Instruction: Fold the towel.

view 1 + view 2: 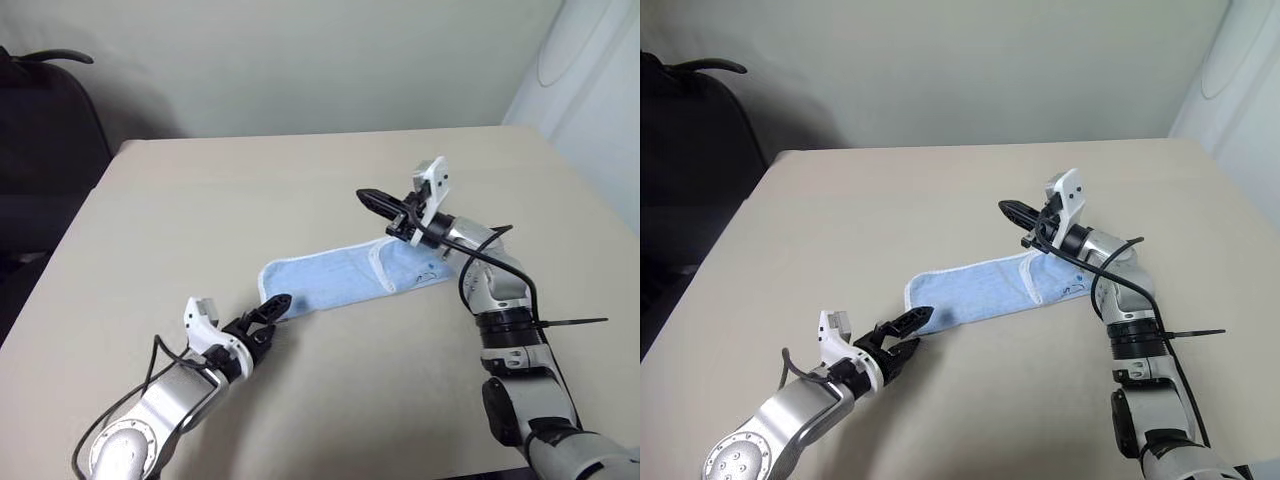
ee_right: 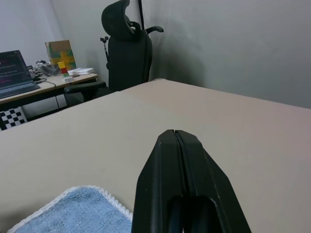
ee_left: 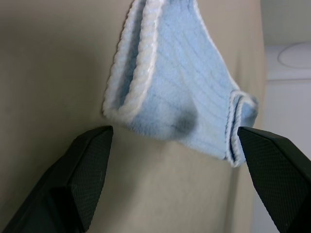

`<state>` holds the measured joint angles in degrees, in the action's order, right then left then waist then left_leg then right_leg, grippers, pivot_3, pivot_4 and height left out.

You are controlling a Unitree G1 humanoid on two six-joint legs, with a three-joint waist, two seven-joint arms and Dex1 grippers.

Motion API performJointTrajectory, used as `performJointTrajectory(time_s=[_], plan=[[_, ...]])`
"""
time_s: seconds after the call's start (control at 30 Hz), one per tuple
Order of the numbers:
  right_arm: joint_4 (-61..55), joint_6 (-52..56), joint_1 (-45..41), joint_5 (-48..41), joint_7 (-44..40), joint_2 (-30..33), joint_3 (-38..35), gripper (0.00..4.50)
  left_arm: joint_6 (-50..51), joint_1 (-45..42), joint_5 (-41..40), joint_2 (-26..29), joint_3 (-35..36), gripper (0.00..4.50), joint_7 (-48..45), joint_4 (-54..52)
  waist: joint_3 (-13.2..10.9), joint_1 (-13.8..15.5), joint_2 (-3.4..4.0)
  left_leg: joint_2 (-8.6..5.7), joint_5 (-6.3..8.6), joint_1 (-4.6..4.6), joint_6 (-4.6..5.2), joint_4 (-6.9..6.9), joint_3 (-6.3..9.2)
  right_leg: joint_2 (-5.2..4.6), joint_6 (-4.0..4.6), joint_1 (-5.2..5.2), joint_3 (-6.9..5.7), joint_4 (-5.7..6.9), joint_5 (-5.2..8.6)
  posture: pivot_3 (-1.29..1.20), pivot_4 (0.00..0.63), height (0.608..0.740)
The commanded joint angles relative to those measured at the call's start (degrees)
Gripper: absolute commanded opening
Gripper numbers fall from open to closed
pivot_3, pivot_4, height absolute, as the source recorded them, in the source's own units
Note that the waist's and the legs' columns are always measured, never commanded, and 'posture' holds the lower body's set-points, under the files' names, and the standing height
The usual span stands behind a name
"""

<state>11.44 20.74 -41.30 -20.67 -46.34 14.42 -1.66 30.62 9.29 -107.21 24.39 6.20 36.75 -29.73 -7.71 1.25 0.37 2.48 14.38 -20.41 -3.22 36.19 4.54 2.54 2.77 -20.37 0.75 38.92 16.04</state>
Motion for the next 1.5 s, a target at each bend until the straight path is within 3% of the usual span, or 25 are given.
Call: performJointTrajectory(time_s=[0.03,0.13,0.43,0.5,0.67,0.93,1.07,1.23,1.37,1.5], plan=[[-3.0,0.1,-0.3,-1.3,0.7,0.9,-1.1,0.04,-0.7,-1.5,4.4,-1.3,-0.3,4.50,0.9,5.2,0.0,0.1,0.00,-0.08,-0.07,0.00,0.04,-0.01,0.02,0.00,-0.08,0.02,0.04,0.00,0.03,0.00,0.150,0.740],[-3.4,0.2,0.0,-1.4,1.1,0.9,-1.0,0.00,-1.2,-3.3,6.8,-2.4,0.7,3.86,0.3,6.4,0.0,0.1,0.00,-0.26,-0.20,0.02,0.08,-0.08,0.00,0.00,-0.13,0.02,0.10,0.00,0.03,0.00,0.150,0.740],[-3.8,0.2,0.1,-1.5,1.7,1.4,-1.1,0.00,-0.6,-6.5,10.7,-4.8,2.8,0.53,-1.3,9.4,-0.1,-0.1,-0.15,-0.27,-0.50,-0.08,-0.25,-0.14,-0.18,0.14,-0.43,-0.24,0.62,-0.02,0.10,0.00,0.150,0.740],[-3.9,0.1,0.2,-1.5,1.7,1.4,-1.0,0.00,-0.7,-6.7,11.6,-5.3,3.4,0.05,-1.7,9.6,-0.1,-0.3,-0.24,-0.28,-0.53,-0.14,-0.32,-0.14,-0.24,0.15,-0.51,-0.34,0.74,-0.03,0.12,0.00,0.150,0.740],[-4.1,0.0,0.2,-1.7,2.0,1.6,-1.0,0.00,-1.0,-5.6,12.6,-4.3,7.2,0.05,-3.6,8.2,-0.3,-0.7,-0.44,-0.30,-0.47,-0.17,-0.26,-0.15,-0.27,0.15,-0.60,-0.40,0.84,-0.08,0.13,0.00,0.150,0.740],[-3.5,-0.4,0.3,-1.5,2.0,2.4,-1.3,0.00,1.0,0.1,11.5,5.1,20.0,0.05,-12.5,7.2,-0.4,-2.2,-0.73,-0.24,-0.44,-0.27,-0.26,-0.19,-0.18,0.29,-0.49,-0.62,0.98,-0.08,0.06,0.00,0.150,0.740],[-3.1,-0.6,0.1,-1.2,2.1,2.4,-1.3,0.00,3.0,-1.4,10.6,9.9,23.1,0.05,-15.7,6.6,-0.4,-1.8,-0.75,-0.24,-0.32,-0.67,-0.45,-0.16,-0.09,0.27,-0.53,-0.97,0.98,-0.10,0.07,0.00,0.150,0.740],[-2.5,-0.9,-0.3,-1.0,2.2,2.3,-1.2,0.00,6.6,-8.9,11.9,14.5,19.0,0.05,-18.1,5.1,-0.4,-1.2,-0.79,-0.26,-0.12,-0.69,-0.45,-0.11,0.00,0.23,-0.56,-0.95,0.98,-0.12,-0.02,0.00,0.150,0.740],[-1.6,-1.4,-0.9,-0.8,2.3,2.3,-1.2,0.00,11.1,-20.7,14.9,16.3,9.6,0.05,-20.4,3.4,-0.4,-1.0,-0.82,-0.27,-0.13,-0.67,-0.47,-0.06,0.02,0.22,-0.53,-0.92,0.96,-0.10,-0.12,0.00,0.150,0.740],[-0.9,-2.1,-1.4,-0.6,2.7,2.1,-1.2,0.00,17.9,-32.7,23.1,15.1,-3.0,0.05,-23.7,5.3,-0.4,-1.0,-0.83,-0.28,-0.15,-0.65,-0.50,-0.02,-0.01,0.22,-0.50,-0.93,0.96,-0.11,-0.22,0.00,0.150,0.740]])
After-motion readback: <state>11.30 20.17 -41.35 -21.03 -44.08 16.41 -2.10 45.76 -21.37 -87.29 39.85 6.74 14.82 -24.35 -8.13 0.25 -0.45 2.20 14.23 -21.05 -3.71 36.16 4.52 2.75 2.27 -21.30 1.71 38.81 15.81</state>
